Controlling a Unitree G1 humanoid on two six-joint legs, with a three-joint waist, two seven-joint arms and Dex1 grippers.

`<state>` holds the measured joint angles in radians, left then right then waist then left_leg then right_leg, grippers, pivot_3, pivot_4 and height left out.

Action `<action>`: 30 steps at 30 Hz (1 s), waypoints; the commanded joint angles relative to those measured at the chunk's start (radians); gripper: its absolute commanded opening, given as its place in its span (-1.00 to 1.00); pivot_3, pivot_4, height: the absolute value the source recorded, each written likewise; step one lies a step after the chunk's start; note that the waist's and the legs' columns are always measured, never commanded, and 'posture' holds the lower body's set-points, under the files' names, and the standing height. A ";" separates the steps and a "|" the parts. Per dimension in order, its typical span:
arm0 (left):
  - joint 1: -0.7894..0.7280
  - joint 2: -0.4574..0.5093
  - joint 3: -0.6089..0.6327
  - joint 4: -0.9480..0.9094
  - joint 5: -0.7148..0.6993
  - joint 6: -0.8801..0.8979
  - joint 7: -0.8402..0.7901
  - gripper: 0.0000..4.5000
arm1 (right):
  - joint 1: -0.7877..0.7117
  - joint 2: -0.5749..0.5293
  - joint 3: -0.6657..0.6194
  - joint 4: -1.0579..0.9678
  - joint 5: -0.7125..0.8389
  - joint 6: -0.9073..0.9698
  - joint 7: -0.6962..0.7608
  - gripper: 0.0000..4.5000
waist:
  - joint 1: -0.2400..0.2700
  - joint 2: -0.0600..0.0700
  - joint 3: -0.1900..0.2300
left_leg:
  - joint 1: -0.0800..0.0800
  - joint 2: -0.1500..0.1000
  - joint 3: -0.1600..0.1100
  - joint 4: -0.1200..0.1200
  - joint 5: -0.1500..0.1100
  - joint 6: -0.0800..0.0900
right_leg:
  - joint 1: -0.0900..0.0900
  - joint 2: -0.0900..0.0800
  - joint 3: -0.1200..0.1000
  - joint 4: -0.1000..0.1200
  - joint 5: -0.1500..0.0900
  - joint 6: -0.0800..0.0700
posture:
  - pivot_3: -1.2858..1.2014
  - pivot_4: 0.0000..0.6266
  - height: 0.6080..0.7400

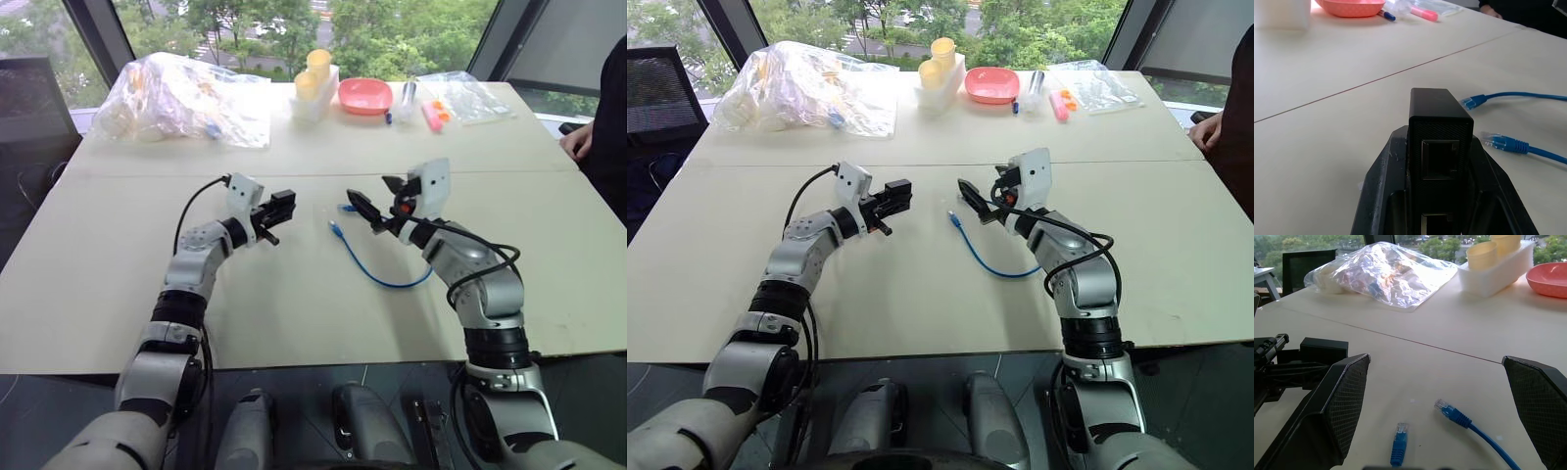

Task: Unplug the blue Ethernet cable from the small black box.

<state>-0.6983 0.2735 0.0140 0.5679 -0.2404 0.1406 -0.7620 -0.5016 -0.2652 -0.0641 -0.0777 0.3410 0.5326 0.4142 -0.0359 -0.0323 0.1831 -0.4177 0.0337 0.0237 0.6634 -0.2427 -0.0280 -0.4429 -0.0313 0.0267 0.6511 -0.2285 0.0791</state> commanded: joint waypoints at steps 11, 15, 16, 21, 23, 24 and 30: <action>0.002 -0.014 0.011 -0.043 0.004 0.015 0.039 -0.53 | 0.011 0.017 0.014 -0.029 0.002 -0.024 -0.001 1.00 | 0.000 0.000 0.000 | 0.000 0.000 0.000 0.000 0.000 0.000 | 0.000 0.000 0.000 -0.001 0.000 0.000 | 0.03 -0.52 1.00; -0.002 -0.012 0.019 -0.044 -0.013 0.035 0.018 -0.39 | 0.014 0.018 0.018 -0.033 0.003 -0.024 -0.003 1.00 | 0.000 0.000 0.000 | 0.000 0.000 0.000 0.000 0.000 0.000 | 0.000 0.000 0.000 -0.001 0.000 0.000 | 0.03 -0.52 1.00; -0.005 -0.012 0.020 -0.040 -0.003 0.025 0.034 -0.39 | 0.015 0.019 0.018 -0.033 0.003 -0.025 -0.003 1.00 | 0.000 0.000 0.000 | 0.000 0.000 0.000 0.000 0.000 0.000 | 0.000 0.000 0.000 -0.001 0.000 0.000 | 0.03 -0.52 1.00; -0.031 -0.013 0.028 0.004 0.015 -0.004 0.085 -0.39 | 0.021 0.020 0.022 -0.039 0.003 -0.025 -0.005 1.00 | 0.001 0.000 0.000 | 0.000 0.000 0.000 0.000 0.000 0.000 | 0.000 0.000 0.000 -0.001 0.000 0.000 | 0.03 -0.52 1.00; -0.030 -0.012 0.027 0.001 0.006 0.003 0.072 -0.39 | 0.023 0.022 0.023 -0.041 0.002 -0.025 -0.007 1.00 | 0.000 0.000 0.000 | 0.000 0.000 0.000 0.000 0.000 0.000 | 0.001 0.000 0.000 -0.001 0.000 0.000 | 0.03 -0.52 1.00; -0.030 -0.013 0.028 0.000 0.000 0.007 0.066 -0.39 | 0.024 0.023 0.023 -0.041 0.003 -0.025 -0.008 1.00 | 0.000 0.000 0.000 | 0.000 0.000 0.000 0.000 0.000 0.000 | 0.001 0.000 0.000 -0.001 0.000 0.000 | 0.03 -0.52 1.00; -0.031 -0.016 0.044 -0.011 -0.028 0.022 0.045 -0.76 | 0.029 0.025 0.024 -0.044 0.003 -0.022 -0.012 1.00 | 0.000 0.000 0.000 | 0.000 0.000 0.000 0.000 0.000 0.000 | 0.000 0.000 0.000 -0.001 0.000 0.000 | 0.03 -0.52 1.00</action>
<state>-0.7093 0.2593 0.0389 0.5870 -0.2462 0.1681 -0.7013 -0.4721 -0.2442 -0.0365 -0.0770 0.3380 0.5244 0.4025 -0.0356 -0.0323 0.1831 -0.4177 0.0338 0.0235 0.6633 -0.2427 -0.0279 -0.4424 -0.0313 0.0267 0.6498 -0.2285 0.0791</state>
